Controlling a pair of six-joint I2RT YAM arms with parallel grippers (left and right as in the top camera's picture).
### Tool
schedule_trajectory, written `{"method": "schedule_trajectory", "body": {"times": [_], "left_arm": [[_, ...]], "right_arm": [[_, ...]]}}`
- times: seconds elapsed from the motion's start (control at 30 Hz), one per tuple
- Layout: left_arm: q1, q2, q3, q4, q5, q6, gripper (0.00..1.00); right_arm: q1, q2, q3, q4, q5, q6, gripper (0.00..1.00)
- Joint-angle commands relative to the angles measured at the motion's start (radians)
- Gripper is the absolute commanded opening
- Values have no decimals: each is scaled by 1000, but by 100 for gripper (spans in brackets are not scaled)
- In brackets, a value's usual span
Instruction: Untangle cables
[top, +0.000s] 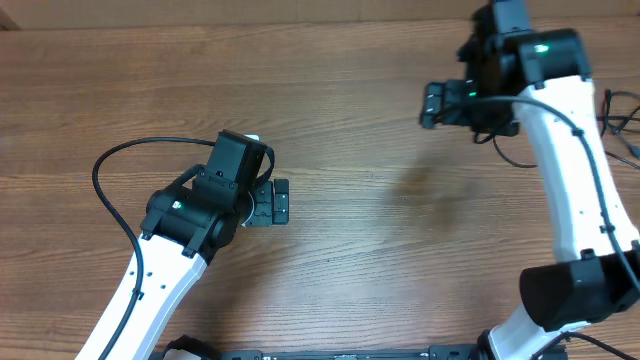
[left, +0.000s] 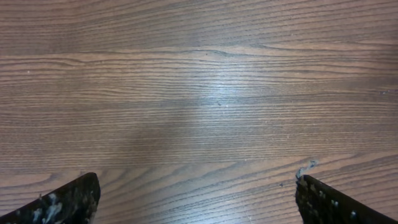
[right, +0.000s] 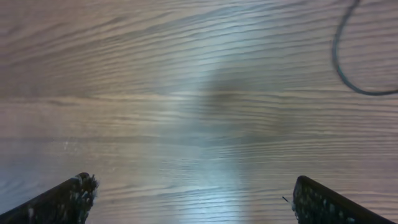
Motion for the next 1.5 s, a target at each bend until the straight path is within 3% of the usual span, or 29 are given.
{"method": "schedule_trajectory", "body": {"times": [0.0, 0.3, 1.47], "left_arm": [[6, -3, 3, 1, 4, -10, 100], [6, -3, 3, 1, 4, -10, 100], [6, -3, 3, 1, 4, -10, 99]], "right_arm": [[77, 0, -8, 19, 39, 34, 100], [176, 0, -8, 93, 5, 34, 100], [177, 0, -8, 100, -33, 34, 100]]}}
